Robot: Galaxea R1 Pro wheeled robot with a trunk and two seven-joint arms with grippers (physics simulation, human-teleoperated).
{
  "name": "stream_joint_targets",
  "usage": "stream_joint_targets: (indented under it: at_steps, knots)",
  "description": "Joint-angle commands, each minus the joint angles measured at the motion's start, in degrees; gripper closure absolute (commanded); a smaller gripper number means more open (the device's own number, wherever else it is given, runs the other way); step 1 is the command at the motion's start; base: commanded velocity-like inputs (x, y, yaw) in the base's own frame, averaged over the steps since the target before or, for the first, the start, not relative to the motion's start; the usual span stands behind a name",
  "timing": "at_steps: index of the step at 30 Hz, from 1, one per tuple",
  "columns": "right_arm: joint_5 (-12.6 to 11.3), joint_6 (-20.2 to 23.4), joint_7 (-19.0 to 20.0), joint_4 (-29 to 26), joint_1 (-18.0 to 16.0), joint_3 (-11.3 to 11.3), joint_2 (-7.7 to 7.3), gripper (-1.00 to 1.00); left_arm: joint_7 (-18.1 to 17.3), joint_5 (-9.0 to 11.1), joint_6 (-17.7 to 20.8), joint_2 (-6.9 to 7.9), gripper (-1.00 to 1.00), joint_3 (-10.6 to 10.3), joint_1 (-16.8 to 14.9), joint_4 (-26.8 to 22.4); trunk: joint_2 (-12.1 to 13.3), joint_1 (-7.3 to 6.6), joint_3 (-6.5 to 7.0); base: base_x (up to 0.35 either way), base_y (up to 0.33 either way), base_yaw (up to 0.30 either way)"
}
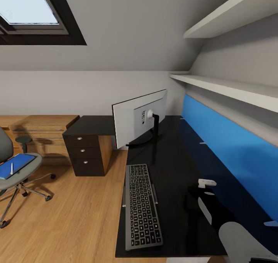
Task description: In the bedroom, organize the workspace by keeping the computer under the desk, ensuring the monitor is on the desk, placing the keyboard on the desk next to the monitor, placing the mouse on the desk next to the keyboard, moving the folder from the swivel chair onto the desk next to the mouse, stacking the notebook on top of the folder with the pen on top of the notebook, and positioning the swivel chair next to the desk.
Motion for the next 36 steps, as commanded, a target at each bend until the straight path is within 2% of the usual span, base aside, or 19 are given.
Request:
stream_joint_targets:
  at_steps: [1,4,11,16,25,30,36]
  knots:
    - [-0.25,0.31,-0.18,-0.11,-0.01,0.03,0.01,-1.0,0.18,0.54,0.18,-0.05,-1.0,0.02,0.03,-0.16,-0.44,0.22,-0.23,0.0,0.0,0.0]
    - [-0.27,0.31,-0.18,-0.11,-0.01,0.03,0.01,-1.0,0.14,0.55,0.15,-0.04,-1.0,0.02,0.03,-0.16,-1.64,0.88,-0.77,0.0,0.0,0.0]
    - [-0.29,0.31,-0.18,-0.11,-0.01,0.03,0.02,-1.0,0.12,0.47,0.13,-0.02,-1.0,0.02,0.03,-0.16,-1.64,0.88,-0.77,0.0,0.0,0.0]
    - [-0.28,0.31,-0.18,-0.11,-0.01,0.03,0.02,-1.0,0.11,0.48,0.13,-0.08,-1.0,0.02,0.03,-0.16,-3.64,1.98,-1.67,0.0,0.0,0.0]
    - [-0.28,0.31,-0.21,-0.11,-0.01,0.03,0.02,-1.0,0.09,0.49,0.13,-0.04,-1.0,0.02,0.03,-0.17,-3.64,1.98,-1.67,0.0,0.0,0.0]
    - [-0.3,0.31,-0.19,-0.11,-0.01,0.03,0.02,-1.0,0.11,0.52,0.08,-0.14,-1.0,0.02,0.03,-0.16,-5.65,3.08,-2.57,0.0,0.0,0.0]
    - [-0.29,0.31,-0.23,-0.11,-0.01,0.03,0.02,-1.0,0.11,0.52,0.05,-0.14,-1.0,0.02,0.03,-0.16,-5.65,3.08,-2.57,0.0,0.0,0.0]
